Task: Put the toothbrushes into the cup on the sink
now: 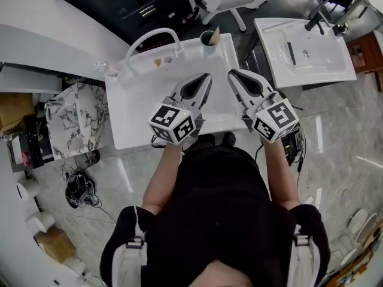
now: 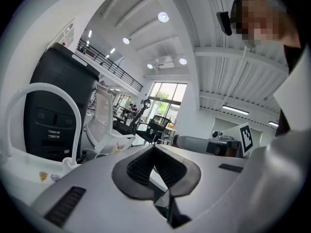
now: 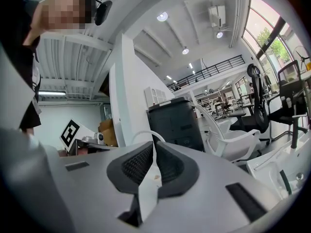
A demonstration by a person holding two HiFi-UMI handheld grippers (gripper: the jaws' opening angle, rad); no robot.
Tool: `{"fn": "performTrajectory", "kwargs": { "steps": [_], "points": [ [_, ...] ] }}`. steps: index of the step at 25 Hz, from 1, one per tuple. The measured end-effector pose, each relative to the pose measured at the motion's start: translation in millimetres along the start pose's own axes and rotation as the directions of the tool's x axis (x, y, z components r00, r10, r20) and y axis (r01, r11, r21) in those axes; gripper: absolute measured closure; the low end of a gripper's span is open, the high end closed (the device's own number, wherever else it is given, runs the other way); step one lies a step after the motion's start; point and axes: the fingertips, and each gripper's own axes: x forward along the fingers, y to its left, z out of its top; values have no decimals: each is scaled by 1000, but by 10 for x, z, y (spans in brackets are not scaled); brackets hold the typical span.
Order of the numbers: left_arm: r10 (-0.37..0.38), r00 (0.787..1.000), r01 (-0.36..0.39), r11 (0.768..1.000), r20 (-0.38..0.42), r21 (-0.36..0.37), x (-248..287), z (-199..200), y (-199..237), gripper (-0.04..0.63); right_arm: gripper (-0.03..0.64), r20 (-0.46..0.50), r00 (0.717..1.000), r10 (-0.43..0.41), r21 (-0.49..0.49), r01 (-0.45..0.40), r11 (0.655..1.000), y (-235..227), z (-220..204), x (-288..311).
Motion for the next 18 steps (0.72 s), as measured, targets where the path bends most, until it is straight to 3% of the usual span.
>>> {"fn": "performTrajectory", "kwargs": {
  "steps": [18],
  "points": [
    [-23, 1000, 23, 1000, -10, 3, 97, -35, -141, 588, 584, -2, 999, -44, 30, 44, 999, -184, -108, -149]
  ]
}}
